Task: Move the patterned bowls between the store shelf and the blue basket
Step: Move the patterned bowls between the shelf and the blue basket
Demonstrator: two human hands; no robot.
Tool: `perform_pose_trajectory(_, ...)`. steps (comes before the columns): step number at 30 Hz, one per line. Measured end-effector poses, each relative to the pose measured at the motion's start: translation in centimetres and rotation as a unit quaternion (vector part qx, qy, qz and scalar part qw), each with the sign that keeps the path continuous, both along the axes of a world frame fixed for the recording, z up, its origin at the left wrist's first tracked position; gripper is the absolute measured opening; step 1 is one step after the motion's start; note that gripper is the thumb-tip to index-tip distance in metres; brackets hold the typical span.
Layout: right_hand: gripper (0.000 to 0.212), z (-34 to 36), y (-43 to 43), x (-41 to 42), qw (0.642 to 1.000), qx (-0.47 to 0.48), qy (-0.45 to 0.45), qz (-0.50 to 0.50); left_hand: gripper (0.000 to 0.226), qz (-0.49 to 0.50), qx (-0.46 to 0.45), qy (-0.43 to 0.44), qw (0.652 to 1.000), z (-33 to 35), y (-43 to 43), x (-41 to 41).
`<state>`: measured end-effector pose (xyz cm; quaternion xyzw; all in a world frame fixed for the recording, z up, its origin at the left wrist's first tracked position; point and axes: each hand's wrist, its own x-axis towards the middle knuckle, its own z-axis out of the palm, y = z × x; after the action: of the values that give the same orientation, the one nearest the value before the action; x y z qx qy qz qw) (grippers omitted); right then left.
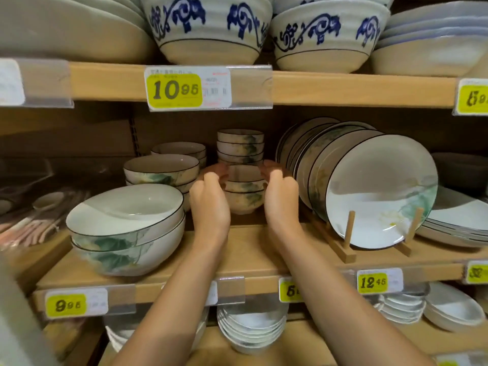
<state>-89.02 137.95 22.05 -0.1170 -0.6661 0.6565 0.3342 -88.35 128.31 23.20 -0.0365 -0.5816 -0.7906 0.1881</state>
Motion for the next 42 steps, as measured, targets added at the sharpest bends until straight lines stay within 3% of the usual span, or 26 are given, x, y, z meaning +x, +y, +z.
perform_pose_trajectory(5, 0.024, -1.7, -0.3, 4.2, 0.981, -0.151, 0.067, 0.102, 0.027, -0.028, -0.015, 0.034, 0.999, -1.6, -2.2, 3.9)
perform_pose_trajectory(10, 0.023, -2.9, -1.1, 7.8, 0.960, -0.174, 0.076, 0.205, 0.032, 0.034, -0.015, 0.029, 0.999, -3.1, -5.9, 8.2)
perform_pose_trajectory(20, 0.024, -6.9, -4.4, 14.7, 0.881, -0.206, -0.035, 0.425, 0.033, 0.209, 0.067, -0.053, 0.974, -8.2, -10.1, 21.8)
perform_pose_trajectory(31, 0.024, -11.2, -15.9, 23.7, 0.795, -0.122, -0.136, 0.578, 0.035, 0.397, 0.084, -0.079, 0.911, -11.2, -20.2, 36.8)
perform_pose_trajectory(42, 0.020, -17.4, -30.3, 30.1, 0.783, -0.053, -0.207, 0.584, 0.039, 0.411, 0.097, -0.139, 0.896, -14.0, -33.2, 47.4)
